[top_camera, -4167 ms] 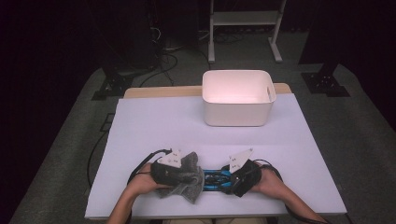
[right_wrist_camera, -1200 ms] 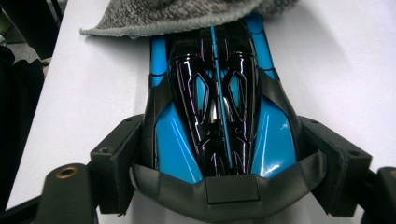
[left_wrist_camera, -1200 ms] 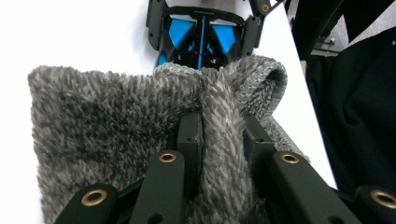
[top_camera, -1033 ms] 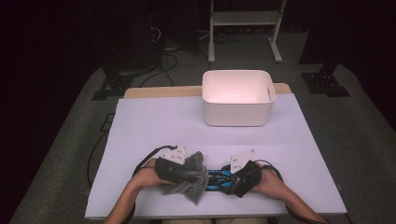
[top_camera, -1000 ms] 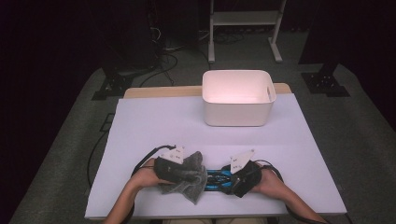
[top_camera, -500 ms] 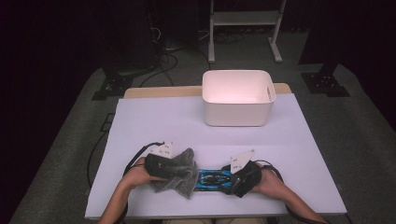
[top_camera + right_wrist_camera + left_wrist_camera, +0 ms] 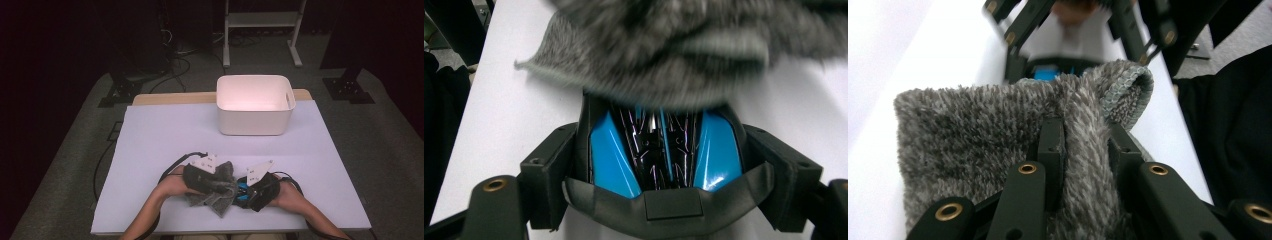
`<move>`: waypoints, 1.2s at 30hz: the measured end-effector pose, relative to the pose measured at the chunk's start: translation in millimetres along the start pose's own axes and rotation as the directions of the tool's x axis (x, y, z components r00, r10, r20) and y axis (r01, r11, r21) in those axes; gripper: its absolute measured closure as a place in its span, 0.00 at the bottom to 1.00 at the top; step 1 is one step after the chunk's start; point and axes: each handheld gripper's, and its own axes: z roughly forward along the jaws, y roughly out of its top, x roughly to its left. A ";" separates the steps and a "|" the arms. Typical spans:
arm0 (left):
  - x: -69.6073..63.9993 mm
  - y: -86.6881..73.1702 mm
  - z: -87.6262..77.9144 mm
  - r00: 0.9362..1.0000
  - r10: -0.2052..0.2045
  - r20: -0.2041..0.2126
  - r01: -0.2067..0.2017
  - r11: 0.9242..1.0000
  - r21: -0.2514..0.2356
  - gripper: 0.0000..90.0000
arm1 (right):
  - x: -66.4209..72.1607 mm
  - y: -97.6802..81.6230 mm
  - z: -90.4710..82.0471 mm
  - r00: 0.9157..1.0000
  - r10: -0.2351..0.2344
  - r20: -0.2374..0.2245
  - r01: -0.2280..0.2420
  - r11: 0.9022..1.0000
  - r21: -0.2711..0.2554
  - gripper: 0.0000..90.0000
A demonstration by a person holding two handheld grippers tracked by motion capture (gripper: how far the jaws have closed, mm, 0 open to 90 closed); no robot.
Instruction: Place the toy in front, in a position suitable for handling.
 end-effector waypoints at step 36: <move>-13.4 -12.9 -11.5 0.999 0.024 -0.038 -0.021 0.998 0.057 0.81 | 0.7 -1.2 0.7 1.000 0.004 0.011 -0.004 1.000 -0.015 0.23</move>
